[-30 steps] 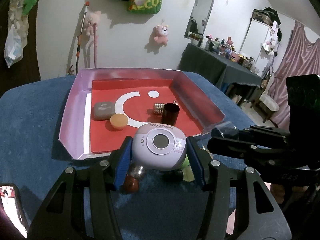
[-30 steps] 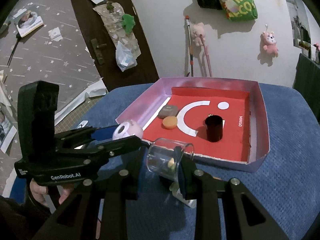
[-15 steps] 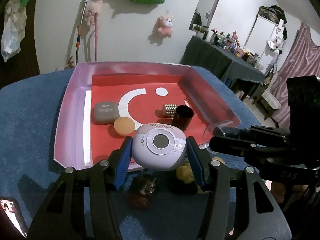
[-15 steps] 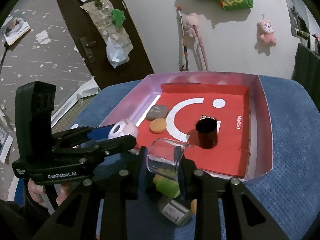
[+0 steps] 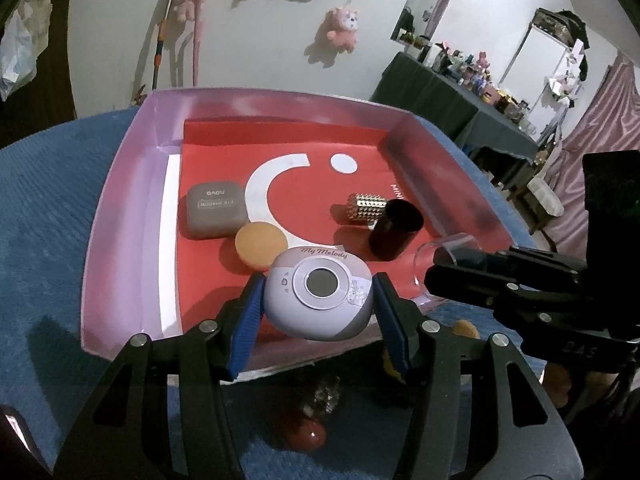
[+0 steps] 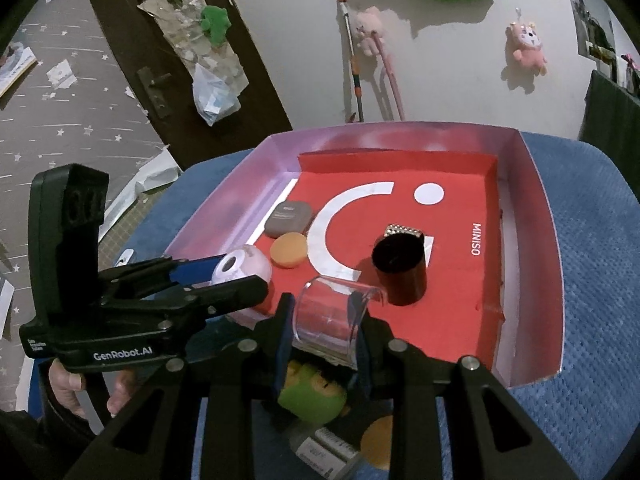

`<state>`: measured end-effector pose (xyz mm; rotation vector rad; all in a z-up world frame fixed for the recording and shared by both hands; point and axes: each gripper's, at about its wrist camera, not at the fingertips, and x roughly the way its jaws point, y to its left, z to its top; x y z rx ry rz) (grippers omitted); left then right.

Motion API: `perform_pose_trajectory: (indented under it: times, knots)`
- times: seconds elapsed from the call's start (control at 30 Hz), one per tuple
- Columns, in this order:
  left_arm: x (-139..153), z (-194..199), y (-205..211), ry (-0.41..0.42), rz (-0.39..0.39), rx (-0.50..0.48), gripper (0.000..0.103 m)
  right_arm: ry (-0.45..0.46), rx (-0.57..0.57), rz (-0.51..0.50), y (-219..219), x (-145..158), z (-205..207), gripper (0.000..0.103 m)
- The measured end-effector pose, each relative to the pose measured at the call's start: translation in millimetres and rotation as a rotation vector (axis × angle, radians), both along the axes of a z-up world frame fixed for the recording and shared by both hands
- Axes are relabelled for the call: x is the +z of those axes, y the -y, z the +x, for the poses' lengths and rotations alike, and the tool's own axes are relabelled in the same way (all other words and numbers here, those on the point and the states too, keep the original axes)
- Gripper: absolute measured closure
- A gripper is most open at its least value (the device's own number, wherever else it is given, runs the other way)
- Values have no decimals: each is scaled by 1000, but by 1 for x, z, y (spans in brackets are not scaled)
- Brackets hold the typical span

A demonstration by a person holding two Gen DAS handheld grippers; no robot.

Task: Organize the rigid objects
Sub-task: 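Carry the pink device and clear cup with both grippers into the pink box, then lower the pink device beside the sponge and the cup beside the black cap, open both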

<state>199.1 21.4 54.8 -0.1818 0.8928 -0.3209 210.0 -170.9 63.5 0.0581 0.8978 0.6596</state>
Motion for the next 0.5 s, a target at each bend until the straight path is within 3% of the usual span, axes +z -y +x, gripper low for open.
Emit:
perform_pose_trajectory:
  times: [0.5]
  knots:
    - [-29,27,1,-90,16,14,51,-56,-13,-26,-3,-26,25,73]
